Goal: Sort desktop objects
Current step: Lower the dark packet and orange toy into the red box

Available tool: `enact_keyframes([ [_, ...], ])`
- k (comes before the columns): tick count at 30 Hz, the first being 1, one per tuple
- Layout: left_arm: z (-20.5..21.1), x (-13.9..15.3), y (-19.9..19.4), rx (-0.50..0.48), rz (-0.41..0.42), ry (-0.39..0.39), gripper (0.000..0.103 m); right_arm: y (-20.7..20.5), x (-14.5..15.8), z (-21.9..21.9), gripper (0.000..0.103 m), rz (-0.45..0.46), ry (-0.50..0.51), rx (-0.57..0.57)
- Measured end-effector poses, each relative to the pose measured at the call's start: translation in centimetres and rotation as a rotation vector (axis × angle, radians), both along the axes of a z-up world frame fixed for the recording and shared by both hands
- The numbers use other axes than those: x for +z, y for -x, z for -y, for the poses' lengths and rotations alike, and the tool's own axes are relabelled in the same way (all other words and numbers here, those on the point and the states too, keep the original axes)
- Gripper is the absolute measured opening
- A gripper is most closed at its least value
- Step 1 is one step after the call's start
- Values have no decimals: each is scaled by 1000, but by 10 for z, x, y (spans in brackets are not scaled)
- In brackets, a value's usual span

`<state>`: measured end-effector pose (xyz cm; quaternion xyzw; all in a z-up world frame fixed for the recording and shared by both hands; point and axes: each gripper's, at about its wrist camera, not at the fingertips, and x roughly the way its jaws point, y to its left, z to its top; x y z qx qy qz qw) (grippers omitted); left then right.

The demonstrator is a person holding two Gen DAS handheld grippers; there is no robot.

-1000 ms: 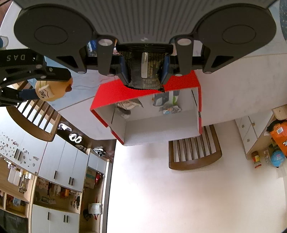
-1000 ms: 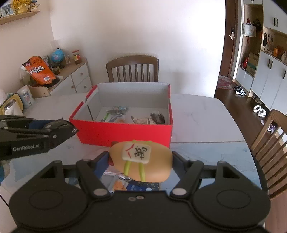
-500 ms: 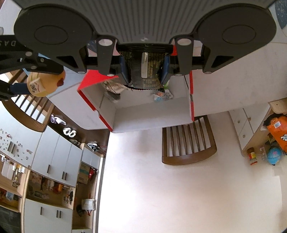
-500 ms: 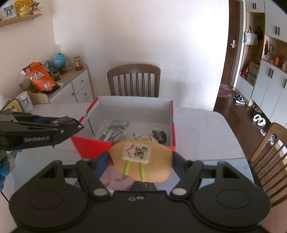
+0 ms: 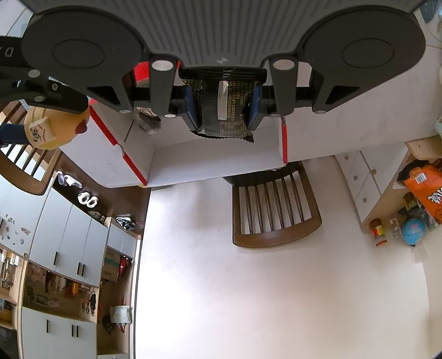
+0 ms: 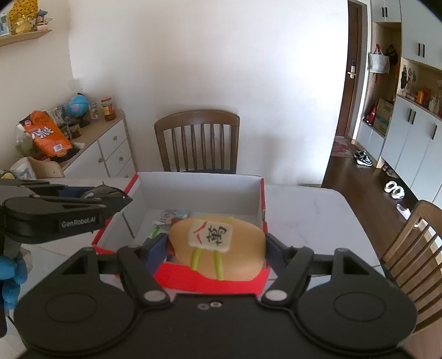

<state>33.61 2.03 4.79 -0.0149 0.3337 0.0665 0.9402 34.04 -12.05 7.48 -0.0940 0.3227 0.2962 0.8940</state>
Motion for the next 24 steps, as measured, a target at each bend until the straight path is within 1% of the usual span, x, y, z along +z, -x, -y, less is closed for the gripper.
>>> enact_keyframes([
  [11,-18,-12,-42,4,-92,4,37,-23,-10,-26,73,-19,65,3],
  [19,-25,-25,-68,-35,-186,18,37,-41,-23,-46,73,-81,109,18],
  [24,-30,-30,-84,-43,-220,28,37,-51,-30,-53,73,-108,121,17],
])
